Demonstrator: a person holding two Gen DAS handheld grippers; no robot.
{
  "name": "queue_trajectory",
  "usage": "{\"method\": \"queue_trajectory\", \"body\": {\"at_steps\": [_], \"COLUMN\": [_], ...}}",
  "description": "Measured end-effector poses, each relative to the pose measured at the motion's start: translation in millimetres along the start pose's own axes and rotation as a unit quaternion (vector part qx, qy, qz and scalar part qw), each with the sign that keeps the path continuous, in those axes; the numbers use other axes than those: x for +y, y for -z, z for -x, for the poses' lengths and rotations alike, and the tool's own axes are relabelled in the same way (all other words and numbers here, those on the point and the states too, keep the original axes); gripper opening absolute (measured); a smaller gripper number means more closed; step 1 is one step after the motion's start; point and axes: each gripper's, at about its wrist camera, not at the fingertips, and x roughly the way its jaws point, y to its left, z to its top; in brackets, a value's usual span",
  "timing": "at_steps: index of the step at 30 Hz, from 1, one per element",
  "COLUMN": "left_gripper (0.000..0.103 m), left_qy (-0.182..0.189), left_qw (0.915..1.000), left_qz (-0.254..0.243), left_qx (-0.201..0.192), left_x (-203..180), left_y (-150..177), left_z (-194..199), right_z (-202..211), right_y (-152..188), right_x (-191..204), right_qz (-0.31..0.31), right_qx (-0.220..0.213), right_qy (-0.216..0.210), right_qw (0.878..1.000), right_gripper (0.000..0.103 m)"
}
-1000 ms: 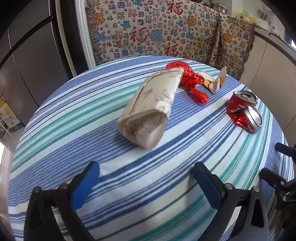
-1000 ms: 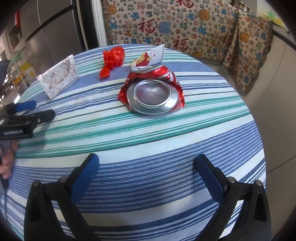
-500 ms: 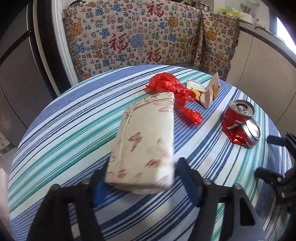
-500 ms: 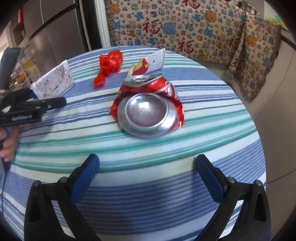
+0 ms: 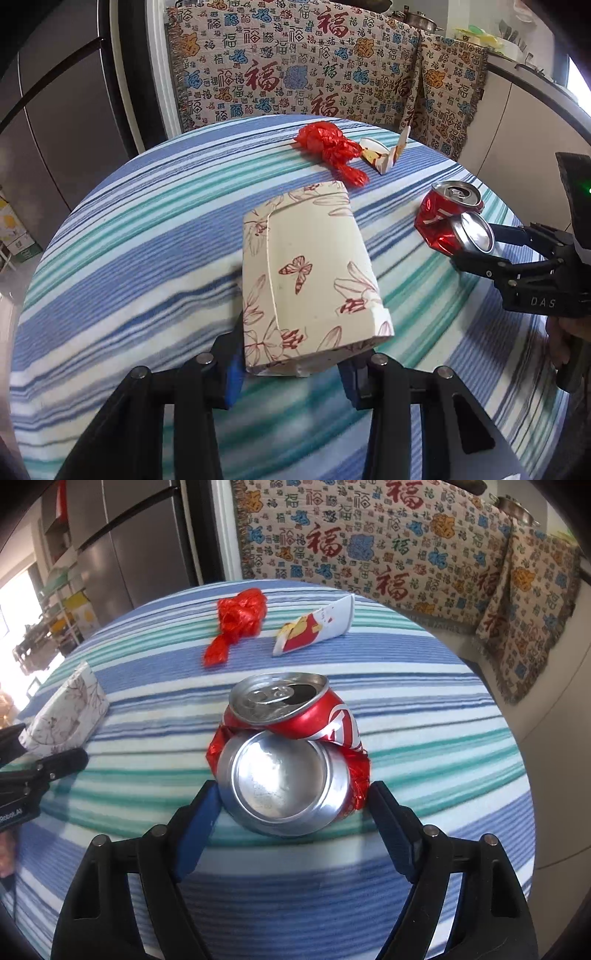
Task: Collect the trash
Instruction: 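Grasp the crushed red can with the right tool while the left tool holds the box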
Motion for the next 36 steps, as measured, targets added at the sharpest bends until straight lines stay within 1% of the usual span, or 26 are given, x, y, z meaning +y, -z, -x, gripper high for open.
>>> {"method": "queue_trajectory", "body": {"at_steps": [3,6,8,10,11,12,13,15,16,17,18,19,20,21,22,23,24,26,31,36], "left_gripper": [0.044,0.047,0.061,0.062,0.064,0.067,0.071,0.073,0.073,0.073,0.073,0.073,0.069,0.06,0.054,0.05,0.047,0.039,0.037,0.037], "left_qy": [0.001,-0.014,-0.006,0.002,0.008,0.012,0.016,0.015,0.015,0.016,0.018,0.02,0.018,0.019,0.018,0.018,0.021,0.027,0.033,0.052], "left_qw": [1.0,0.9998,0.9998,0.9999,0.9998,0.9998,0.9997,0.9997,0.9997,0.9997,0.9996,0.9995,0.9995,0.9995,0.9996,0.9996,0.9995,0.9995,0.9993,0.9984], "left_qz": [0.005,-0.011,-0.016,-0.016,-0.017,-0.018,-0.019,-0.02,-0.019,-0.018,-0.02,-0.021,-0.022,-0.022,-0.023,-0.023,-0.021,-0.013,0.003,0.0], "left_qx": [0.002,-0.011,-0.009,-0.001,0.002,0.002,-0.001,-0.009,-0.01,-0.009,-0.008,-0.009,-0.009,-0.009,-0.007,-0.007,-0.008,-0.006,-0.016,-0.023], "left_x": [-9,-18,-19,-18,-17,-18,-18,-18,-17,-18,-17,-17,-17,-18,-18,-18,-17,-15,-22,-43], "left_y": [20,31,30,30,30,30,30,27,26,23,20,18,16,16,15,15,15,18,23,20], "left_z": [15,19,19,20,21,23,25,28,29,28,26,25,23,22,22,22,22,23,31,42], "right_z": [22,32,33,34,35,37,38,38,36,33,29,26,27,29,31,38,42,47,63,83], "right_y": [28,42,45,45,44,43,42,37,35,33,32,31,30,30,30,29,29,31,39,45], "right_x": [10,13,12,11,10,10,11,13,13,14,15,15,13,10,9,10,10,7,1,-6], "right_qz": [0.007,0.006,0.006,-0.001,-0.004,-0.007,-0.009,-0.014,-0.018,-0.02,-0.022,-0.026,-0.038,-0.047,-0.05,-0.043,-0.038,-0.04,-0.038,-0.041], "right_qx": [0.003,-0.001,0.002,0.004,0.002,0.0,-0.002,-0.004,-0.003,0.0,0.011,0.015,0.013,0.015,0.013,0.002,0.001,0.008,0.002,-0.011], "right_qy": [-0.003,-0.003,-0.002,0.0,-0.002,-0.003,-0.002,-0.002,-0.005,-0.009,-0.01,-0.004,-0.006,-0.011,-0.015,-0.006,-0.005,-0.015,-0.015,-0.016], "right_qw": [1.0,1.0,1.0,1.0,1.0,1.0,1.0,1.0,1.0,1.0,1.0,1.0,0.999,0.999,0.999,0.999,0.999,0.999,0.999,0.999], "right_gripper": [0.082,0.083,0.095,0.096,0.096,0.097,0.098,0.098,0.098,0.095,0.087,0.084,0.084,0.083,0.076,0.075,0.075,0.074,0.074,0.074]}}
